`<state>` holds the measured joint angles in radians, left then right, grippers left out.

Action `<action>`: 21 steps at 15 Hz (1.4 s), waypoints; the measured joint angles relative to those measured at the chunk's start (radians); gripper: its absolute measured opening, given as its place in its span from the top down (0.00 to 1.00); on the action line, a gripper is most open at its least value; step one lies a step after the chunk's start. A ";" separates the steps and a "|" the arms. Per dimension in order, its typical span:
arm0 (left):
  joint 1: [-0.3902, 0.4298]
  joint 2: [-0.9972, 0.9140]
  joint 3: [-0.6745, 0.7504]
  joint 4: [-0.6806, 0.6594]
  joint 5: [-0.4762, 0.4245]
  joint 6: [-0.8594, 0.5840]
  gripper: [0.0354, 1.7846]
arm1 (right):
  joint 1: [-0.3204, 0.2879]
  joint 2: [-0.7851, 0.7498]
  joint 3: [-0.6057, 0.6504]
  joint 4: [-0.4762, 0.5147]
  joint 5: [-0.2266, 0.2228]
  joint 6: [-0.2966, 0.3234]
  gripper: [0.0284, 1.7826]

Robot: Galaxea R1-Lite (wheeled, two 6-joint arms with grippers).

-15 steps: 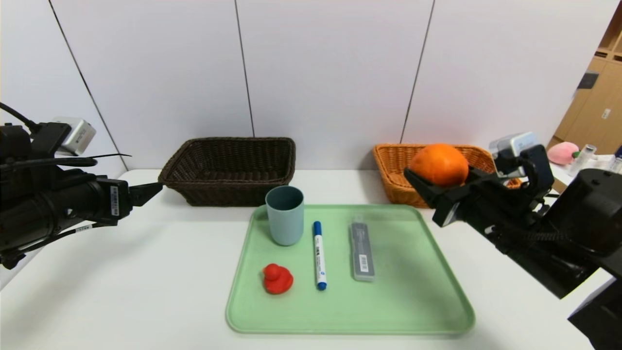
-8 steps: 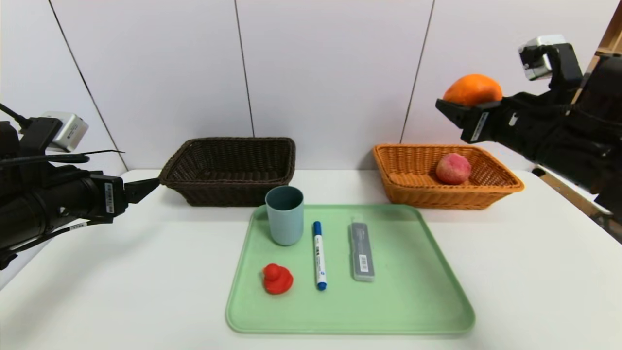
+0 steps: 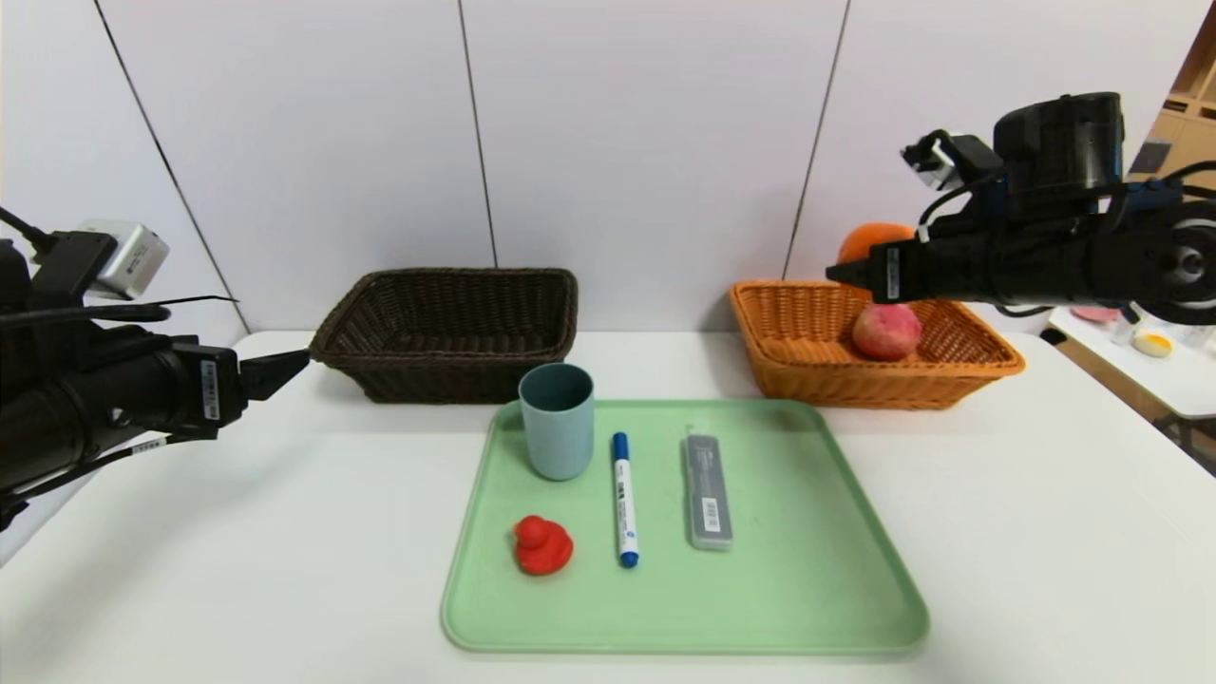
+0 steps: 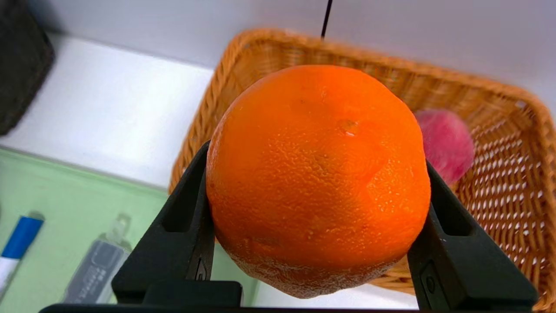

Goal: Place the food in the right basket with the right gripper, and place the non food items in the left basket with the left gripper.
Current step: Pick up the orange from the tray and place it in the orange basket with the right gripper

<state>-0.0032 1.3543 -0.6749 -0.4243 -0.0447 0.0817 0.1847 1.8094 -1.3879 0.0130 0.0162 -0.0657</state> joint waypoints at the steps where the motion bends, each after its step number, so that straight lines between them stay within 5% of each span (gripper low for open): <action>1: 0.000 -0.003 0.002 0.000 0.000 0.000 0.06 | -0.004 0.029 -0.044 0.059 -0.001 -0.001 0.36; 7: 0.000 -0.017 0.037 -0.001 0.000 0.004 0.06 | -0.017 0.175 -0.268 0.273 -0.012 0.000 0.36; 18: -0.001 -0.023 0.034 -0.002 0.000 0.000 0.06 | -0.019 0.379 -0.423 0.287 -0.025 -0.004 0.36; 21: -0.001 -0.021 0.032 -0.002 -0.001 0.001 0.06 | -0.019 0.425 -0.462 0.283 -0.071 -0.013 0.36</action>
<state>-0.0047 1.3334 -0.6426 -0.4266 -0.0455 0.0826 0.1653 2.2345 -1.8496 0.2957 -0.0553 -0.0791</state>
